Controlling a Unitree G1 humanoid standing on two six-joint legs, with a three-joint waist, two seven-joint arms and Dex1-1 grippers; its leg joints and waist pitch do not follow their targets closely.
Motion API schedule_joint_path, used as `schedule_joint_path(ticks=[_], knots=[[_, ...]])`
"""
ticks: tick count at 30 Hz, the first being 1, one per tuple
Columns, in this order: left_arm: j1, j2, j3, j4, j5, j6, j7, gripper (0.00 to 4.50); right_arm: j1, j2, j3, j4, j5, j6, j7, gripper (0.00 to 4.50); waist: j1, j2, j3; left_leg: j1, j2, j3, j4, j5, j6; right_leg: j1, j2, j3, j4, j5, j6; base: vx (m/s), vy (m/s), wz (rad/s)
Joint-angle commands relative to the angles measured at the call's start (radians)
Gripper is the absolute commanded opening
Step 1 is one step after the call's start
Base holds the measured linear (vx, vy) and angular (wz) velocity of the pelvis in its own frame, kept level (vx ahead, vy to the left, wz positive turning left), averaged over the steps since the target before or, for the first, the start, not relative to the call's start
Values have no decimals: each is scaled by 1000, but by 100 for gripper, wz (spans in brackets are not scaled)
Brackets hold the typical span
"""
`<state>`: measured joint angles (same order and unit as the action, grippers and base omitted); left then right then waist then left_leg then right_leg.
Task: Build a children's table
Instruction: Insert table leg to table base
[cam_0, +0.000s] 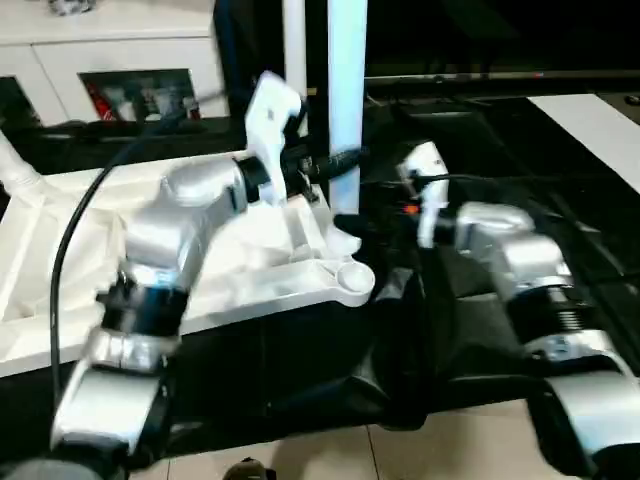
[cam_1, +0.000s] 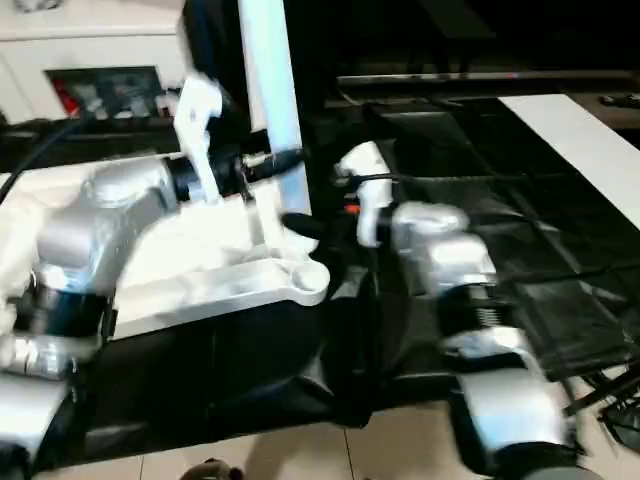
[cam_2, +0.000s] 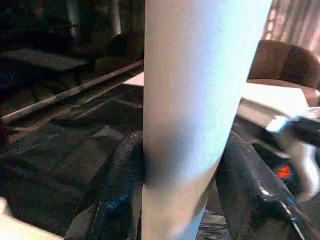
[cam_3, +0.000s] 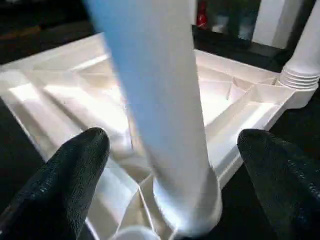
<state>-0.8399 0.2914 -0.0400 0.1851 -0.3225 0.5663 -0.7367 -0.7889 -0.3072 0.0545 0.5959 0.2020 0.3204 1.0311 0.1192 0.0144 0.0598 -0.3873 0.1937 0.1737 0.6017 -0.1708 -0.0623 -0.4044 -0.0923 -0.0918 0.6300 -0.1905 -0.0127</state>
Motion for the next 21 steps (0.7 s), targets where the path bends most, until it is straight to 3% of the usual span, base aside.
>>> schedule_joint_path(ticks=[1, 4, 7, 12, 21], knots=[[-29, 3, 11, 9, -20, 27, 3, 182, 2, -17, 10, -36, 13, 19, 27, 450, 5, -12, -79, 14, 30, -7, -60, -118, 47, 62, -57, 50, -63, -86, -244, 0, 0, 0], [-101, -8, 68, 68, -55, 124, 55, 182, 3, -75, 9, -93, 27, 63, 76, 450, 5, -13, -79, 12, 29, -5, -57, -110, 52, 64, -55, 50, -61, -78, -247, 0, 0, 0], [-120, -16, 95, 83, -90, 189, 73, 182, -1, -86, 8, -101, 29, 82, 79, 450, 9, -15, -79, 12, 27, -6, -55, -102, 60, 65, -56, 48, -63, -78, -253, 0, 0, 0], [-117, -20, 111, 70, -128, 277, 65, 182, -18, -67, -18, -93, 47, 128, 45, 450, 10, -15, -80, 13, 29, -6, -55, -99, 59, 62, -57, 47, -64, -94, -260, 0, 0, 0], [-118, -25, 141, 49, -170, 410, 119, 182, -22, -56, -1, -95, 49, 159, 32, 450, 21, -22, -79, 14, 29, -6, -56, -92, 52, 62, -58, 47, -63, -90, -252, 0, 0, 0]])
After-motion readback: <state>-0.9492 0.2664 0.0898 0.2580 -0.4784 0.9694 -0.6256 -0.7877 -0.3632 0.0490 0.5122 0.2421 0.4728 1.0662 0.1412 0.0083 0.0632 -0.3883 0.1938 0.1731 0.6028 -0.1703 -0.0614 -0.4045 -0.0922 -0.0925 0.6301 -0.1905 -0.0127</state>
